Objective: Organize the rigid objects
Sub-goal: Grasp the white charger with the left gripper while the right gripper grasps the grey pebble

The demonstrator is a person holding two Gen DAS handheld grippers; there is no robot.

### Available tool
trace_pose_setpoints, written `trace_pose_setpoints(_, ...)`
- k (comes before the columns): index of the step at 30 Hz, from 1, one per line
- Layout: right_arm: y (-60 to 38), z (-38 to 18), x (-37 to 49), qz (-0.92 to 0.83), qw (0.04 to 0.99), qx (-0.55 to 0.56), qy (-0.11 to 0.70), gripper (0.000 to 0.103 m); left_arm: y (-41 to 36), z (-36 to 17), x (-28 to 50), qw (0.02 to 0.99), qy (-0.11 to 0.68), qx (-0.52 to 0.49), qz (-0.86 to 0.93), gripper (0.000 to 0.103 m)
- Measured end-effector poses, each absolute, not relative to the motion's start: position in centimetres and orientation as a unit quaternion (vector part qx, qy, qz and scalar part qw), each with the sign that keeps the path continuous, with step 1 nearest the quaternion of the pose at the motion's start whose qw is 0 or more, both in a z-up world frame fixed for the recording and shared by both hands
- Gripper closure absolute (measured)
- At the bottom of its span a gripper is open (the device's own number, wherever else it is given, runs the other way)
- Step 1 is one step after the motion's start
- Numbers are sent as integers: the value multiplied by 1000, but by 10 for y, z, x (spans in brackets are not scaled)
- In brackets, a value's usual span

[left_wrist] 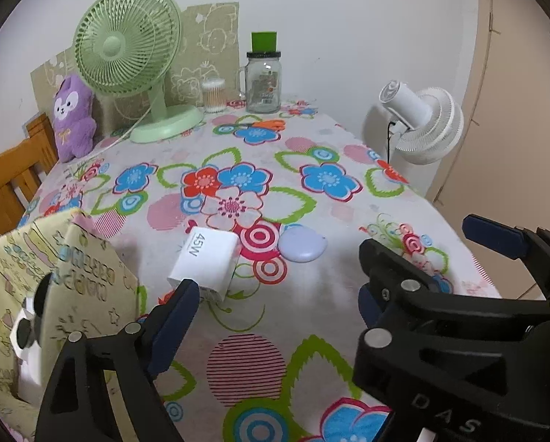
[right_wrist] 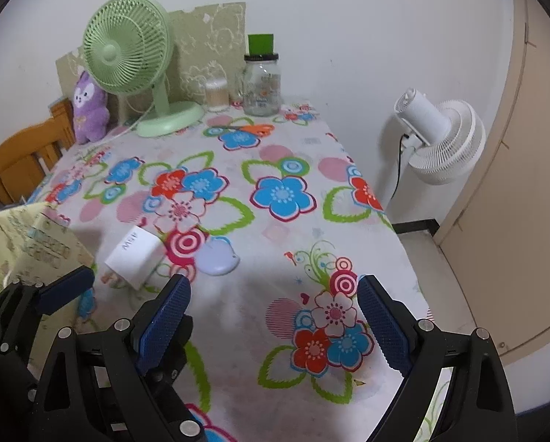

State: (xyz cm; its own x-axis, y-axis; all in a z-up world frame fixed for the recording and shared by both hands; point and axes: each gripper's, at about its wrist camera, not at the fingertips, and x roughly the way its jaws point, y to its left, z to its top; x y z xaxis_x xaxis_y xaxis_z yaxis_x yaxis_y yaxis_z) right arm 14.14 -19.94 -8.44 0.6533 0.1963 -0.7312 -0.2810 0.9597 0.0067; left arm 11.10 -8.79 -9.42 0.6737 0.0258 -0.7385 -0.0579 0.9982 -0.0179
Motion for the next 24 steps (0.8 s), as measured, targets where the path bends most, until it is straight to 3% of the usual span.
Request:
trace_pose_setpoints(17, -159, -122, 165, 149, 894, -101, 410, 9, -65, -130, 125, 898, 437, -21, 38, 19)
trace_pose_setpoints(24, -147, -129, 176, 163, 888, -110, 416, 18, -60, -133, 131, 894, 445, -27, 44, 23)
